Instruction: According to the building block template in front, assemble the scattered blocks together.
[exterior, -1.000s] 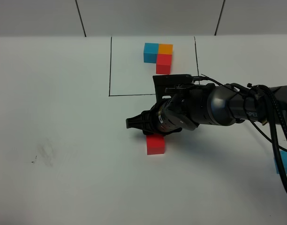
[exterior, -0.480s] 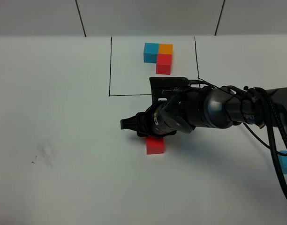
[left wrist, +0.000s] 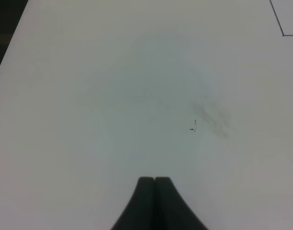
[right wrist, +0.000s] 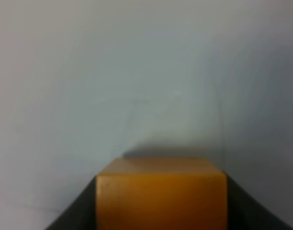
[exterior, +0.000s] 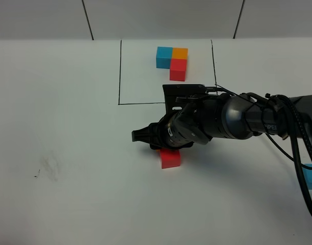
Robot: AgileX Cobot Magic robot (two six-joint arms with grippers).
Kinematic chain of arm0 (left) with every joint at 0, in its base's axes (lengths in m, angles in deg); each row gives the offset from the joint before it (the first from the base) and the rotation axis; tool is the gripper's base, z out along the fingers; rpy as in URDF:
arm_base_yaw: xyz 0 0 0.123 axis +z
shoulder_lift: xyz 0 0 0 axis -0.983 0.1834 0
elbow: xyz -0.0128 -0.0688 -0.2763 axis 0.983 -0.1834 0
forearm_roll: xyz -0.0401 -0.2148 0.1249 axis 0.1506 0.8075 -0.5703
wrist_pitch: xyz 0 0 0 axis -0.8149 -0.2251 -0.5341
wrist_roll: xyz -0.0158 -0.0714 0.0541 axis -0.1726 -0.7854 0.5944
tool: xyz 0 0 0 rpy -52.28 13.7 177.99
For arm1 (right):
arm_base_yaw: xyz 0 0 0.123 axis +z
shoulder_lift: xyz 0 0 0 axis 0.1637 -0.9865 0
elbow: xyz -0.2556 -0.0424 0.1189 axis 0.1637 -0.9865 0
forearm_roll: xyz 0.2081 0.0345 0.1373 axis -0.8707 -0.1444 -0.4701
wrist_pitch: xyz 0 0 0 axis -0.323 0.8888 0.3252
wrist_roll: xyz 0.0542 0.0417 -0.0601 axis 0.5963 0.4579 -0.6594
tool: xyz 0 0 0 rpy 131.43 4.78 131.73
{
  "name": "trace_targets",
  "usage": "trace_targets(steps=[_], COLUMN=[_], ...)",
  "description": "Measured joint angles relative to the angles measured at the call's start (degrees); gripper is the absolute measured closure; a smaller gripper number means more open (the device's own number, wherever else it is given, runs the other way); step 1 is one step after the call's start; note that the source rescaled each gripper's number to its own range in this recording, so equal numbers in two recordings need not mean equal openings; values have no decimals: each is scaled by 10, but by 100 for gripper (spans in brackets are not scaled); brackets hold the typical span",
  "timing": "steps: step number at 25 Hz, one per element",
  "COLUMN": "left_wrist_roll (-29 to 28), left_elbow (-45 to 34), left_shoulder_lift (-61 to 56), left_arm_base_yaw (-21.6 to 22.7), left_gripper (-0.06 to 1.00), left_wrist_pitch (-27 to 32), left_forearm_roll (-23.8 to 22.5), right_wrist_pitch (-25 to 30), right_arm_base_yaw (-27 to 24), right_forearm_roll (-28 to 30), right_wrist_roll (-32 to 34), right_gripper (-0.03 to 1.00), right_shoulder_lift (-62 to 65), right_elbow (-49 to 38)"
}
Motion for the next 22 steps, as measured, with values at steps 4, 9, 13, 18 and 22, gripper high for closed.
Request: trace_targets(steps=[4, 9, 13, 18, 22], left_wrist_roll=[0, 0, 0, 0, 0], left_elbow=[0, 0, 0, 0, 0], left_shoulder_lift=[0, 0, 0, 0, 0], left_arm_base_yaw=[0, 0, 0, 0, 0], left_gripper=[94, 94, 94, 94, 94], left_wrist_pitch=[0, 0, 0, 0, 0], left_forearm_roll=[0, 0, 0, 0, 0], right_wrist_pitch=[6, 12, 14, 20, 24], right_arm_base_yaw=[0, -2, -6, -7, -7], right_forearm_roll=[5, 15, 17, 32, 53], right_wrist_roll=[0, 0, 0, -3, -8], right_gripper=[52, 52, 52, 52, 52], right_shoulder_lift=[0, 0, 0, 0, 0], right_elbow=[2, 2, 2, 2, 2])
